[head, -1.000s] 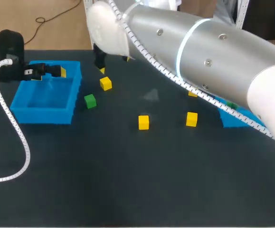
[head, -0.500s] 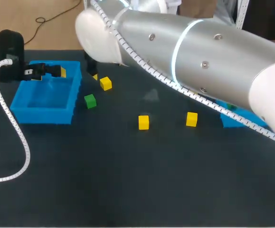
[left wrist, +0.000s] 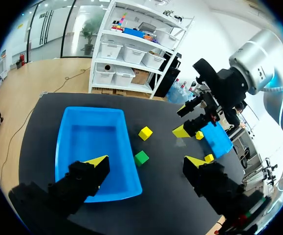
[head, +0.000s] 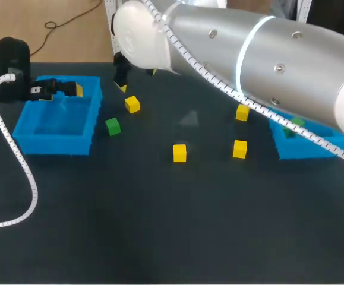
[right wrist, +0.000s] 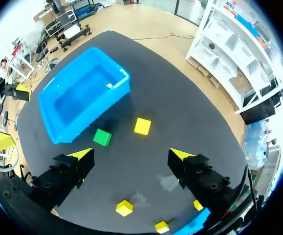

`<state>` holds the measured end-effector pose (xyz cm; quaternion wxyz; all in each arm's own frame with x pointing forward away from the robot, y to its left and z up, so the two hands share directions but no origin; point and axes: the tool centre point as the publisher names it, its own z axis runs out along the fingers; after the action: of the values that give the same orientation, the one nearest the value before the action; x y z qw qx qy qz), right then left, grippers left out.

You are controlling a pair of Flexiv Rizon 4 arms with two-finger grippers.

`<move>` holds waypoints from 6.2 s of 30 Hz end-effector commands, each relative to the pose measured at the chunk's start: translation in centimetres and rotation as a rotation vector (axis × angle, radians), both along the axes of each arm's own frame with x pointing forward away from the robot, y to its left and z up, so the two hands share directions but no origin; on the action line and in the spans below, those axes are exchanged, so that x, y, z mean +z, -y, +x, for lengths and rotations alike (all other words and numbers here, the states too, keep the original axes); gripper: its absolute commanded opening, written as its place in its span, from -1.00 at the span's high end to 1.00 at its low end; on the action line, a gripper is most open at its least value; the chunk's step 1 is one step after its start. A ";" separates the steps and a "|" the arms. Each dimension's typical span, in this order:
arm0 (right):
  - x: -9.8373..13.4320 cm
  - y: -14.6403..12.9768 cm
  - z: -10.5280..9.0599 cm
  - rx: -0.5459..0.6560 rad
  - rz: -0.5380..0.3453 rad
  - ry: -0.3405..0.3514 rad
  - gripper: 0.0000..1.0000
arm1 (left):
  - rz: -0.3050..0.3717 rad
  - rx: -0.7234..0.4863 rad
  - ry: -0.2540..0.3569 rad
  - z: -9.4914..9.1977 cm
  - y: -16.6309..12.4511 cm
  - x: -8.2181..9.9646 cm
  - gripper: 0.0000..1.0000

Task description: Put the green cubes in the right bin and the yellow cubes in the left bin.

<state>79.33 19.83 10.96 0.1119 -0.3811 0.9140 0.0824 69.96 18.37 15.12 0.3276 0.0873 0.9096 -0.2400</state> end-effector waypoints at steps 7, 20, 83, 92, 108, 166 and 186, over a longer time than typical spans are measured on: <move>-0.2 1.1 -0.7 -0.055 -0.030 0.051 -1.00 | -0.006 -0.003 0.005 0.0 -0.1 -0.1 -1.00; -1.0 -0.8 -1.8 -0.108 -0.024 0.021 -1.00 | -0.006 -0.003 0.005 0.0 -0.1 -0.1 -1.00; -10.9 -7.9 -2.7 -0.021 -0.095 -0.197 -1.00 | -0.006 -0.003 0.005 0.0 -0.1 -0.1 -1.00; -11.1 -8.2 -2.9 -0.014 -0.115 -0.197 -0.73 | -0.006 -0.003 0.005 0.0 -0.1 -0.1 -1.00; -11.2 -7.8 -2.9 -0.025 -0.115 -0.200 1.00 | -0.006 -0.003 0.005 0.0 -0.1 -0.1 -1.00; 1.5 32.9 -16.8 -1.065 0.089 0.172 1.00 | -0.006 -0.003 0.005 0.0 -0.1 -0.1 -1.00; 1.2 39.0 -5.8 -1.055 0.096 0.122 1.00 | -0.006 -0.003 0.005 0.0 -0.1 -0.1 -1.00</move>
<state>73.21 -18.87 12.79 -0.0724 0.1198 0.9884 0.0588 69.96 18.37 15.12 0.3276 0.0873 0.9096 -0.2400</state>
